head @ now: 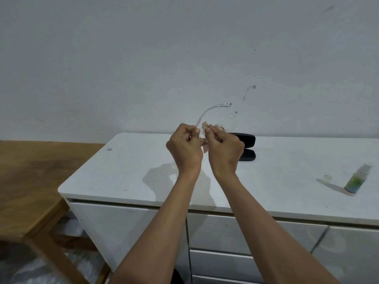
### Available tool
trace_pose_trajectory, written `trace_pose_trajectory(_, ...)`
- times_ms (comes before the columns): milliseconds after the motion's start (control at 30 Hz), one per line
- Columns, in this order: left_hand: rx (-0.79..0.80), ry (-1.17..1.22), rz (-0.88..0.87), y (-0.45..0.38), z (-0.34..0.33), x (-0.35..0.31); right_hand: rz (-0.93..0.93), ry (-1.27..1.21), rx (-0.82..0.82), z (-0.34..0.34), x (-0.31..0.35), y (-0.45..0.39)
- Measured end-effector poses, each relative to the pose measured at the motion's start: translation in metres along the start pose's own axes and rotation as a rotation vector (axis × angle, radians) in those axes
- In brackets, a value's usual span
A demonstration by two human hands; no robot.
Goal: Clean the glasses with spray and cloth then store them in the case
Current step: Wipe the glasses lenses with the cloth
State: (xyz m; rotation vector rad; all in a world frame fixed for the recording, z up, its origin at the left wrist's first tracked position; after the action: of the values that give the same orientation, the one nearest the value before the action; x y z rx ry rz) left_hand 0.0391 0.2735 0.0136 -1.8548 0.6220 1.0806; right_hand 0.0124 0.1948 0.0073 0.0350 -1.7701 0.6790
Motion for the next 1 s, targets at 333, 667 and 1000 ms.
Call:
trace_pose_trajectory(333,-0.038,-0.008,0.021,0.003,-0.008,0.004,-0.487,-0.347,0.019,-0.019,-0.012,-0.002)
trace_pose_trajectory(667,-0.057,-0.052,0.131,-0.009,0.001,0.017,-0.136,-0.038,0.182,0.010,-0.002,-0.007)
trace_pose_trajectory(1000,-0.002,-0.028,-0.060,-0.002,-0.005,0.002,-0.344,-0.260,-0.062,-0.016,-0.005,-0.004)
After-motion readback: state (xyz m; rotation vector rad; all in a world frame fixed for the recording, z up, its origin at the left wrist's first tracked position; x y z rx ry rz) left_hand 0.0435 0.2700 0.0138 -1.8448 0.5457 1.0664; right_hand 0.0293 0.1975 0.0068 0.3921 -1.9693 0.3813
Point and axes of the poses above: each hand's wrist, its own y-axis away from the middle knuckle, its own z-axis out of the back of the hand, x = y × z, the point moved 1 cm from there along -y, towards the middle knuckle, and after that the axes turned 15 degrees about -x, right-handed, at the moved point
